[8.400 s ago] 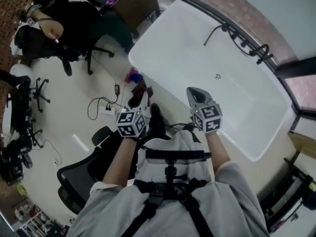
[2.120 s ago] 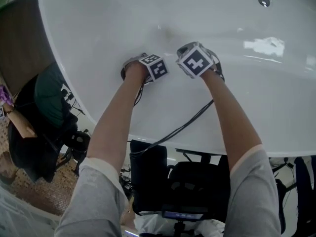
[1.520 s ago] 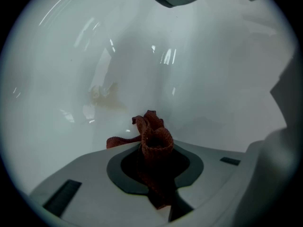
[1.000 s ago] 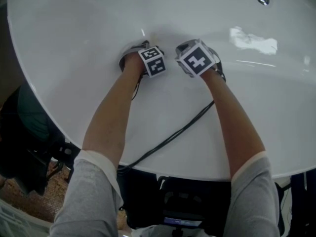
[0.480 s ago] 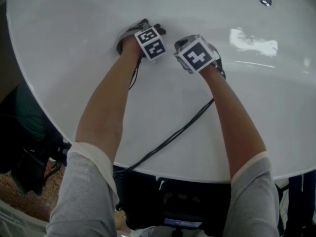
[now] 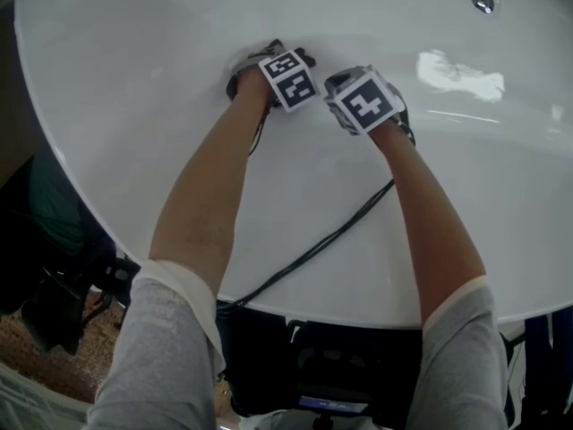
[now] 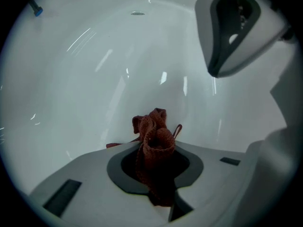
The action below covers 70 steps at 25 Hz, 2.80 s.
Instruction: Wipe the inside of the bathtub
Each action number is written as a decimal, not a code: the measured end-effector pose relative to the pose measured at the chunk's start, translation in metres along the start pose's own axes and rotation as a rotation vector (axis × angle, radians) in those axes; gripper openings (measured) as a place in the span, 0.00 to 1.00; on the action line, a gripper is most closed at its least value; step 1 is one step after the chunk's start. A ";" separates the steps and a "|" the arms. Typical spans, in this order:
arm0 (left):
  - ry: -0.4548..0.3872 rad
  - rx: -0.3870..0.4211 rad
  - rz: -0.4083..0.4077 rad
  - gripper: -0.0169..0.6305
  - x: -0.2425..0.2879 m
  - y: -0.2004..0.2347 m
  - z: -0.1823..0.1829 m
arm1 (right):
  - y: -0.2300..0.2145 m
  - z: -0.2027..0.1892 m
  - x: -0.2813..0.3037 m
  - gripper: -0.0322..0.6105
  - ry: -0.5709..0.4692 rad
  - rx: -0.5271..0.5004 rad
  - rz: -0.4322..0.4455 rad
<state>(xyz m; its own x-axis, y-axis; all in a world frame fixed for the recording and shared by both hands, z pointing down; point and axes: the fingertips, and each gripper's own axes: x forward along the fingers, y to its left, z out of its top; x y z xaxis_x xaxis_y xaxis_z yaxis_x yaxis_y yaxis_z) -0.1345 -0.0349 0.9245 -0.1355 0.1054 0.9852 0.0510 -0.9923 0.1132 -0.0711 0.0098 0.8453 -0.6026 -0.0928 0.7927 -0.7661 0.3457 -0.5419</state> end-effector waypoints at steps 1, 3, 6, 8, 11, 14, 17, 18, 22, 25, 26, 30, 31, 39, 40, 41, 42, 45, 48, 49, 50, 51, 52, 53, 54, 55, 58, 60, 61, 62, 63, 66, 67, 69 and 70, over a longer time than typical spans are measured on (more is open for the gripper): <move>-0.004 0.006 -0.019 0.15 0.001 -0.013 0.002 | -0.002 -0.002 -0.003 0.06 0.003 0.006 -0.004; -0.009 0.029 -0.057 0.15 0.002 -0.039 0.004 | -0.006 -0.004 -0.008 0.06 0.003 0.018 -0.012; -0.014 0.064 -0.092 0.15 0.005 -0.066 0.005 | -0.010 -0.007 -0.011 0.06 -0.003 0.031 -0.019; -0.025 0.075 -0.088 0.15 0.006 -0.067 0.004 | -0.012 -0.010 -0.012 0.06 -0.008 0.035 -0.022; -0.060 0.006 -0.016 0.15 0.004 -0.035 0.006 | -0.019 -0.012 -0.013 0.06 -0.015 0.041 -0.032; -0.069 -0.082 0.100 0.15 -0.004 0.025 0.008 | -0.023 -0.009 -0.013 0.06 -0.035 0.043 -0.038; -0.071 -0.105 0.132 0.15 -0.011 0.061 0.013 | -0.026 -0.009 -0.012 0.06 -0.036 0.038 -0.046; -0.078 -0.115 0.132 0.15 -0.012 0.065 0.015 | -0.027 -0.010 -0.011 0.06 -0.035 0.040 -0.049; -0.108 -0.150 0.124 0.15 -0.012 0.056 0.017 | -0.022 -0.012 -0.011 0.06 -0.031 0.048 -0.047; -0.116 -0.115 0.074 0.15 -0.010 0.023 0.023 | -0.018 -0.016 -0.012 0.06 -0.017 0.061 -0.037; -0.118 -0.093 0.057 0.15 -0.008 0.007 0.027 | -0.018 -0.018 -0.013 0.06 -0.014 0.067 -0.035; -0.113 -0.021 -0.040 0.15 -0.001 -0.058 0.034 | -0.022 -0.020 -0.016 0.06 -0.014 0.081 -0.045; -0.107 0.001 -0.064 0.15 0.001 -0.073 0.036 | -0.026 -0.021 -0.017 0.06 -0.013 0.084 -0.055; -0.137 0.009 -0.057 0.15 0.001 -0.051 0.046 | -0.042 -0.022 -0.024 0.06 -0.032 0.106 -0.073; -0.144 -0.013 -0.025 0.15 -0.001 -0.031 0.048 | -0.046 -0.021 -0.024 0.06 -0.037 0.108 -0.080; -0.149 -0.034 0.009 0.15 -0.004 -0.011 0.050 | -0.049 -0.021 -0.024 0.06 -0.042 0.109 -0.086; -0.154 -0.054 0.045 0.15 -0.006 0.011 0.052 | -0.051 -0.019 -0.024 0.06 -0.046 0.107 -0.092; -0.159 -0.095 0.117 0.15 -0.014 0.064 0.060 | -0.059 -0.016 -0.024 0.06 -0.057 0.100 -0.105; -0.155 -0.090 0.123 0.15 -0.016 0.069 0.065 | -0.064 -0.018 -0.023 0.06 -0.054 0.113 -0.108; -0.158 -0.093 0.123 0.14 -0.015 0.065 0.066 | -0.063 -0.019 -0.023 0.06 -0.053 0.119 -0.106; -0.159 -0.092 0.113 0.14 -0.015 0.058 0.066 | -0.062 -0.019 -0.023 0.06 -0.052 0.120 -0.103; -0.156 -0.084 0.095 0.14 -0.014 0.048 0.066 | -0.061 -0.019 -0.023 0.06 -0.049 0.118 -0.102; -0.153 -0.070 0.070 0.14 -0.013 0.034 0.068 | -0.060 -0.019 -0.024 0.06 -0.045 0.116 -0.101; -0.152 -0.055 0.042 0.14 -0.012 0.017 0.071 | -0.060 -0.020 -0.025 0.06 -0.040 0.117 -0.100; -0.153 -0.040 0.011 0.14 -0.010 -0.004 0.074 | -0.060 -0.021 -0.026 0.06 -0.038 0.122 -0.100; -0.154 -0.025 -0.021 0.14 -0.007 -0.027 0.077 | -0.060 -0.022 -0.028 0.06 -0.039 0.127 -0.099; -0.150 0.012 -0.093 0.14 -0.001 -0.081 0.078 | -0.066 -0.024 -0.031 0.06 -0.032 0.129 -0.114; -0.156 0.020 -0.110 0.15 0.000 -0.094 0.078 | -0.076 -0.029 -0.033 0.06 -0.018 0.124 -0.151; -0.163 0.024 -0.119 0.15 0.000 -0.094 0.077 | -0.080 -0.031 -0.034 0.06 -0.012 0.122 -0.167; -0.171 0.027 -0.127 0.15 -0.001 -0.092 0.077 | -0.081 -0.032 -0.035 0.06 -0.010 0.121 -0.172; -0.180 0.023 -0.125 0.15 -0.001 -0.086 0.076 | -0.079 -0.031 -0.035 0.06 -0.014 0.119 -0.166; -0.192 -0.019 -0.055 0.15 -0.002 -0.052 0.067 | -0.062 -0.026 -0.031 0.06 -0.040 0.124 -0.108; -0.185 -0.026 -0.027 0.15 -0.003 -0.038 0.062 | -0.059 -0.027 -0.030 0.06 -0.038 0.126 -0.100; -0.146 -0.028 0.026 0.15 -0.004 -0.006 0.049 | -0.058 -0.033 -0.029 0.06 -0.027 0.126 -0.103; -0.119 -0.031 0.045 0.16 -0.005 0.010 0.042 | -0.058 -0.035 -0.028 0.06 -0.023 0.125 -0.105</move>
<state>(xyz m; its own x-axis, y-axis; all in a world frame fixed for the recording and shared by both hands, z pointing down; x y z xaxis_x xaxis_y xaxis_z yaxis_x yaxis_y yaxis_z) -0.0914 -0.0428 0.9261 -0.0152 0.0654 0.9977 0.0232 -0.9976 0.0658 -0.0014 0.0250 0.8643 -0.5217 -0.1446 0.8408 -0.8460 0.2147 -0.4880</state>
